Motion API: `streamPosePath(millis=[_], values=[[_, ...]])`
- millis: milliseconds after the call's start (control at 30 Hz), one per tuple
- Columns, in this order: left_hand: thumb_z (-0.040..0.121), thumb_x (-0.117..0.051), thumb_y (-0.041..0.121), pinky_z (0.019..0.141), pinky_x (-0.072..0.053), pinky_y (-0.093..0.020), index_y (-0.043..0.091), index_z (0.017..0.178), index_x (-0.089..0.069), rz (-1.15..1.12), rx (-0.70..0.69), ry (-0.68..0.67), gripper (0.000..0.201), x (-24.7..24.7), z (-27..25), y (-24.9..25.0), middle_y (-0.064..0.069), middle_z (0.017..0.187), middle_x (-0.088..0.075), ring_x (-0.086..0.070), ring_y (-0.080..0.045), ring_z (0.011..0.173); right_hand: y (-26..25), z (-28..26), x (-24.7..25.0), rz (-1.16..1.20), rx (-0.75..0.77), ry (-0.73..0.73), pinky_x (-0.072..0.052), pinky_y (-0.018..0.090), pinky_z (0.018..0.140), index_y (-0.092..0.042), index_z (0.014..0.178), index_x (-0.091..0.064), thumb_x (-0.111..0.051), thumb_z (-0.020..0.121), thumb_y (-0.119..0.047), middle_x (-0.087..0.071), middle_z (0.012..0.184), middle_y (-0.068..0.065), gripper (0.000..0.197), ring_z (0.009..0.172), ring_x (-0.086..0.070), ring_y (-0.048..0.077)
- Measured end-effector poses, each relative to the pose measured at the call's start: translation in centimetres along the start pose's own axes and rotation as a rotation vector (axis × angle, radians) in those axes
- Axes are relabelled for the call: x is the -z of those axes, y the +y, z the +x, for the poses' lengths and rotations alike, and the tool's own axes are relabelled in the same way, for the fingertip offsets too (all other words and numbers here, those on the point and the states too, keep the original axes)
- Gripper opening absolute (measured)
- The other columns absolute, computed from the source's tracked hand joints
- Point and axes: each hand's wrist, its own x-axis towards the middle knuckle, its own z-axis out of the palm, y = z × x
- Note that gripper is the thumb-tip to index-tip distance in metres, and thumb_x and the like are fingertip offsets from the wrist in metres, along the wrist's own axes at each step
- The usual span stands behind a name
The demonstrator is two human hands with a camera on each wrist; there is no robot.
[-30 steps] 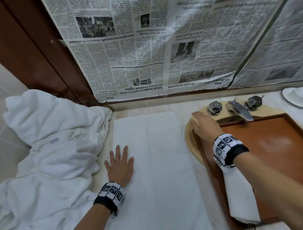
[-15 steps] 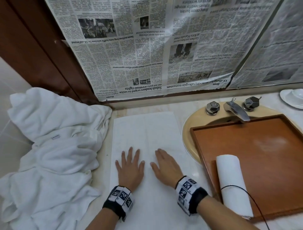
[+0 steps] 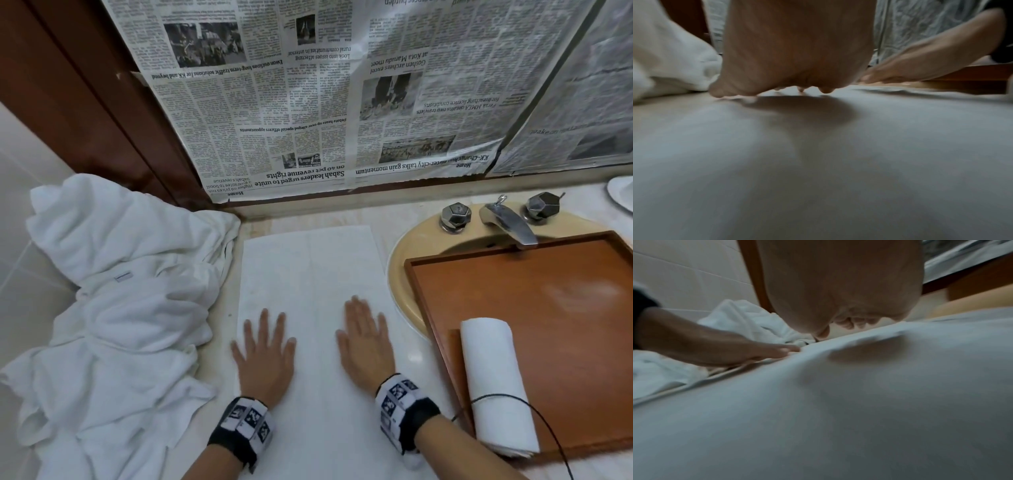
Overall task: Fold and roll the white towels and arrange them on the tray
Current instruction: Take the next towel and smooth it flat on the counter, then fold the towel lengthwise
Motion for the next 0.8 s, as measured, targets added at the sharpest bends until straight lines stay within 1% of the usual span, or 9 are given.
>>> streamPosePath(millis=[67, 133, 200, 267, 300, 400, 500, 667, 800], values=[[0.085, 0.011, 0.066, 0.118, 0.012, -0.054, 0.053, 0.151, 0.011, 0.010, -0.096, -0.026, 0.068, -0.9, -0.6, 2.0, 0.018, 0.160, 0.027, 0.022, -0.020, 0.151, -1.7, -0.4, -1.5, 0.023, 0.114, 0.002, -0.006, 0.045, 0.121, -0.010, 0.154, -0.028, -0.018, 0.100, -0.042, -0.019, 0.162, 0.005, 0.064, 0.149, -0.021, 0.024], [0.084, 0.012, 0.066, 0.119, 0.010, -0.055, 0.053, 0.151, 0.011, 0.016, -0.089, -0.049, 0.068, -1.1, -0.5, 2.9, 0.018, 0.160, 0.027, 0.022, -0.020, 0.151, -2.1, -0.4, -1.8, 0.030, 0.097, -0.031, -0.003, 0.044, 0.118, -0.011, 0.154, -0.028, -0.018, 0.100, -0.044, -0.017, 0.162, 0.003, 0.064, 0.149, -0.021, 0.023], [0.089, 0.006, 0.065, 0.120, 0.007, -0.055, 0.052, 0.152, 0.011, 0.036, -0.046, -0.066, 0.064, -0.3, 0.2, 2.6, 0.016, 0.162, 0.024, 0.019, -0.020, 0.152, -1.1, -0.4, -1.1, 0.016, 0.031, -0.010, -0.002, 0.044, 0.117, -0.010, 0.155, -0.023, -0.010, 0.096, -0.048, -0.012, 0.163, 0.003, 0.072, 0.150, -0.019, 0.023], [0.099, -0.009, 0.060, 0.120, 0.005, -0.056, 0.049, 0.154, 0.008, 0.052, -0.019, -0.080, 0.058, 0.9, 1.4, 1.4, 0.015, 0.164, 0.019, 0.015, -0.020, 0.152, 0.4, -0.4, -0.4, 0.020, -0.055, -0.028, 0.005, 0.042, 0.120, -0.012, 0.157, -0.002, 0.009, 0.086, -0.053, 0.009, 0.163, 0.000, 0.083, 0.152, 0.002, 0.019], [0.102, -0.017, 0.056, 0.120, 0.003, -0.056, 0.047, 0.155, 0.004, 0.058, -0.010, -0.088, 0.058, 1.6, 2.1, 0.9, 0.014, 0.165, 0.015, 0.012, -0.020, 0.153, 1.2, -0.6, 0.1, 0.045, -0.102, -0.032, 0.004, 0.042, 0.120, -0.013, 0.157, 0.001, 0.013, 0.084, -0.053, 0.012, 0.164, 0.000, 0.085, 0.152, 0.006, 0.018], [0.102, -0.031, 0.050, 0.120, -0.010, -0.053, 0.031, 0.156, -0.020, 0.076, -0.055, -0.048, 0.059, 4.1, 5.4, 0.9, 0.003, 0.166, -0.011, -0.012, -0.025, 0.151, 2.8, -1.8, 0.9, 0.118, -0.224, 0.074, -0.015, 0.039, 0.120, -0.008, 0.156, -0.016, -0.014, 0.097, -0.048, -0.010, 0.165, 0.007, 0.072, 0.151, -0.012, 0.021], [0.100, -0.039, 0.043, 0.111, -0.032, -0.043, 0.021, 0.150, -0.038, 0.004, -0.263, -0.027, 0.054, 5.8, 9.3, 3.6, -0.006, 0.155, -0.036, -0.038, -0.030, 0.136, 3.2, -2.9, 0.9, 0.218, -0.329, 0.159, -0.034, 0.040, 0.110, -0.004, 0.148, -0.034, -0.045, 0.100, -0.033, -0.035, 0.154, 0.012, 0.057, 0.140, -0.034, 0.028], [0.102, -0.047, 0.032, 0.104, -0.041, -0.043, 0.026, 0.150, -0.041, 0.000, -0.649, -0.099, 0.048, 6.0, 15.4, 11.3, -0.006, 0.148, -0.040, -0.042, -0.030, 0.131, 2.6, -2.4, 0.0, 0.248, -0.403, 0.289, -0.050, 0.047, 0.088, 0.001, 0.128, -0.055, -0.066, 0.091, -0.019, -0.056, 0.125, 0.017, 0.044, 0.114, -0.053, 0.037], [0.104, -0.044, 0.030, 0.096, -0.046, -0.046, 0.032, 0.149, -0.041, 0.094, -0.767, -0.088, 0.045, 5.8, 19.1, 16.0, -0.006, 0.142, -0.042, -0.046, -0.030, 0.123, 3.0, -0.4, 0.1, 0.258, -0.472, 0.349, -0.050, 0.047, 0.090, 0.000, 0.122, -0.059, -0.064, 0.091, -0.016, -0.057, 0.119, 0.017, 0.035, 0.112, -0.051, 0.037]])
